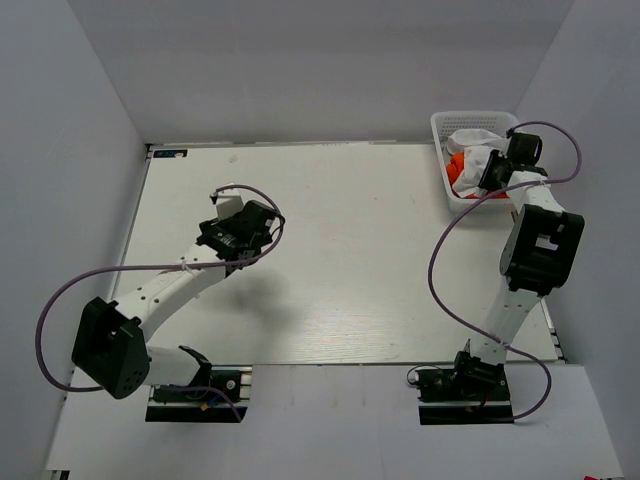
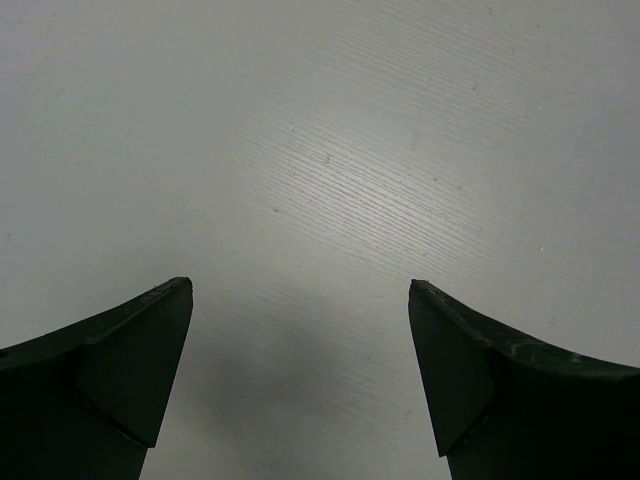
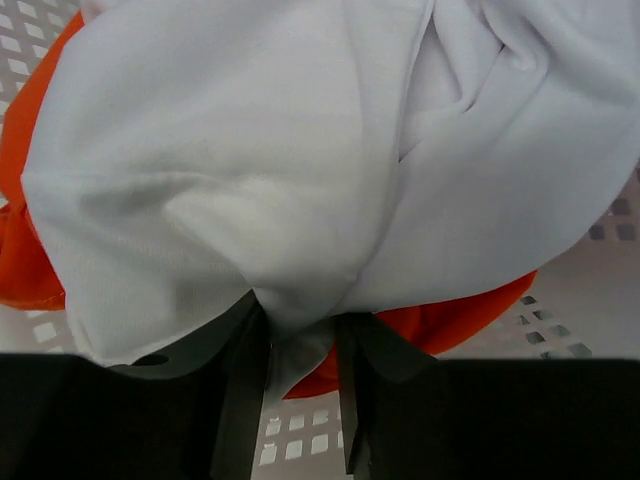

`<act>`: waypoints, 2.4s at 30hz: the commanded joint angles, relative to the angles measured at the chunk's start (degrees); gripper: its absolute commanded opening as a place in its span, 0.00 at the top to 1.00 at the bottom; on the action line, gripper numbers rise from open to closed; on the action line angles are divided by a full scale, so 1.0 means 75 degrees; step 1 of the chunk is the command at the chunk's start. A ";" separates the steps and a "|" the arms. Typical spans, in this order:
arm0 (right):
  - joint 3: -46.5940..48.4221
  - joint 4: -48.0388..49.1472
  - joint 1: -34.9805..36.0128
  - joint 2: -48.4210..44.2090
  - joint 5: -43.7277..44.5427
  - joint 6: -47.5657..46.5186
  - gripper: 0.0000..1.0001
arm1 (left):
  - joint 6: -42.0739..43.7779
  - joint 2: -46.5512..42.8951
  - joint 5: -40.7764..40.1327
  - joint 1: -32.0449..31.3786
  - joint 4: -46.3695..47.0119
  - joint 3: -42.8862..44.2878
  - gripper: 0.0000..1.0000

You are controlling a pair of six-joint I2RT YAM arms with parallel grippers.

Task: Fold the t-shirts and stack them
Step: Grab crumpled tshirt from bin with the right arm, then move the tshirt to the center of the board

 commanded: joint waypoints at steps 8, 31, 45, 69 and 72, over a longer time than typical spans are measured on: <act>0.0615 0.0850 -0.0219 -0.0315 -0.1114 0.0309 1.00 | 0.0105 0.0174 -0.0057 0.0027 0.0229 0.0430 0.01; 0.4212 0.0733 -0.0254 -0.2860 -0.2719 0.0495 1.00 | 0.0421 -0.0880 0.0389 0.0027 0.1097 -0.0214 0.01; 0.4412 0.0709 -0.0266 -0.2696 -0.2802 0.0567 1.00 | 0.0491 -0.1033 0.0460 0.0027 0.1097 -0.0285 0.01; 0.1544 0.0564 0.2284 -0.3642 -0.6200 -0.0383 1.00 | 0.0491 -0.0692 0.0858 0.0027 0.1097 -0.0132 0.01; 0.0266 0.0757 0.2744 -0.3879 -0.6504 -0.0277 1.00 | 0.0491 -0.0693 0.1022 0.0027 0.1097 -0.0132 0.01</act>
